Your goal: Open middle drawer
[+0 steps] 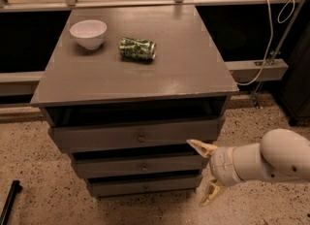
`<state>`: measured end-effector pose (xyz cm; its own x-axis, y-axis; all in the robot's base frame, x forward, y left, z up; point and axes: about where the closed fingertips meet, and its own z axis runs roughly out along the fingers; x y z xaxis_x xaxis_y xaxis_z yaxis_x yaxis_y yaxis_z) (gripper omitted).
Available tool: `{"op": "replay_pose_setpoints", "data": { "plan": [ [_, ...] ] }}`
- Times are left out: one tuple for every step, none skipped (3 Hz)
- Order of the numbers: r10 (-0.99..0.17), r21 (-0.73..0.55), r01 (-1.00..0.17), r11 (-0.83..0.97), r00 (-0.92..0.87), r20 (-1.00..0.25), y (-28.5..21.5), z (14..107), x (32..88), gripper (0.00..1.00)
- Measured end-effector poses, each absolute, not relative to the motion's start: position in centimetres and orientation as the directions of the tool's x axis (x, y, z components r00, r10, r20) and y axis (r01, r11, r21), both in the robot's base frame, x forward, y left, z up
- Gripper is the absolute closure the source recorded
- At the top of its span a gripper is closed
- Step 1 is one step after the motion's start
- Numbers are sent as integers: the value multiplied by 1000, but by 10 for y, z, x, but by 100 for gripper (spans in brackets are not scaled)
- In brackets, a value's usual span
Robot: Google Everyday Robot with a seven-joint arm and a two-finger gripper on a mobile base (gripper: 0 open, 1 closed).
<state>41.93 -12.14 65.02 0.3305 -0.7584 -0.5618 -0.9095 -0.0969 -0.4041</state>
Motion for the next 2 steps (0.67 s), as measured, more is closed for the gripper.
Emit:
{"op": "replay_pose_setpoints", "data": {
  "plan": [
    [-743, -427, -864, -267, 467, -479, -159, 611, 418, 0],
    [-718, -452, -827, -334, 534, -446, -163, 605, 416, 0]
  ]
}}
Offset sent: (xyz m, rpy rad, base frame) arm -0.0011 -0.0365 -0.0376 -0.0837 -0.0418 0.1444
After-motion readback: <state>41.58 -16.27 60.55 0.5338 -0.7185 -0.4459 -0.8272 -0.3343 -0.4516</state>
